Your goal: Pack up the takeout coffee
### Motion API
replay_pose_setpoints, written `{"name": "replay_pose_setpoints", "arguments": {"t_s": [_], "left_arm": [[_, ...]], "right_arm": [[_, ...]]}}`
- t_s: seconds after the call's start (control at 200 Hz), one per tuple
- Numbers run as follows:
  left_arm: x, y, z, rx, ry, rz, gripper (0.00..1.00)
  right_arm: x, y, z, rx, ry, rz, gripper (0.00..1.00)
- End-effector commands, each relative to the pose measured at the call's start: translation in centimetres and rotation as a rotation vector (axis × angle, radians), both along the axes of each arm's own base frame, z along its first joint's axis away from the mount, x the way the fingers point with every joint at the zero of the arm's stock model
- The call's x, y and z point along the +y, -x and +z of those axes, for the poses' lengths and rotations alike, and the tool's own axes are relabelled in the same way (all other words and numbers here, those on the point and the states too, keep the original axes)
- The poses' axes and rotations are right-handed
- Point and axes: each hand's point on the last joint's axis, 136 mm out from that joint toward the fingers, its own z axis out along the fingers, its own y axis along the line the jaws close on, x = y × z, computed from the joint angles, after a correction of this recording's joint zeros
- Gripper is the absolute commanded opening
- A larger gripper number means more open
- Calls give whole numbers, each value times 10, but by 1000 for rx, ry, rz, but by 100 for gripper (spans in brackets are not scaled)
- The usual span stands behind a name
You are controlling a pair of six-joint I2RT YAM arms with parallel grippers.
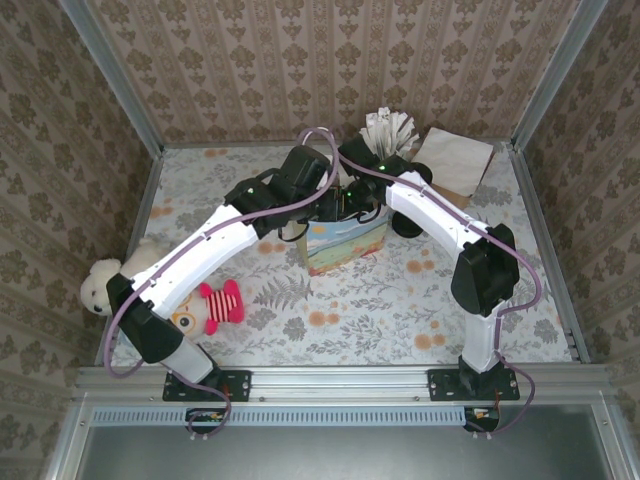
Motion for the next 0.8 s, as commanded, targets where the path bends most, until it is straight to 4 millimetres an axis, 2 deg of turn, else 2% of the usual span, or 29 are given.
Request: {"name": "replay_pose_setpoints", "arguments": {"t_s": [0.0,0.185,0.36,0.465,0.545,0.66,0.795], "left_arm": [[-19,10,17,-89,78,-152,1],[-31,26,23,-249,55,-362,0],[-29,36,33,-428,40,-483,0],[-30,55,41,-540,53,-617,0],[-26,72,45,-625,55,-716,0],[-18,92,40,-790,19,-860,0],[-7,105,37,-925,-27,-961,0]], "right_arm": [[6,6,13,-10,-15,22,24],[4,7,8,28,10,19,24],[2,8,11,42,21,17,24],[-1,7,16,45,17,6,24],[-1,8,19,62,-12,2,24],[2,12,21,95,-54,11,24],[-4,8,20,121,-77,-14,24]]}}
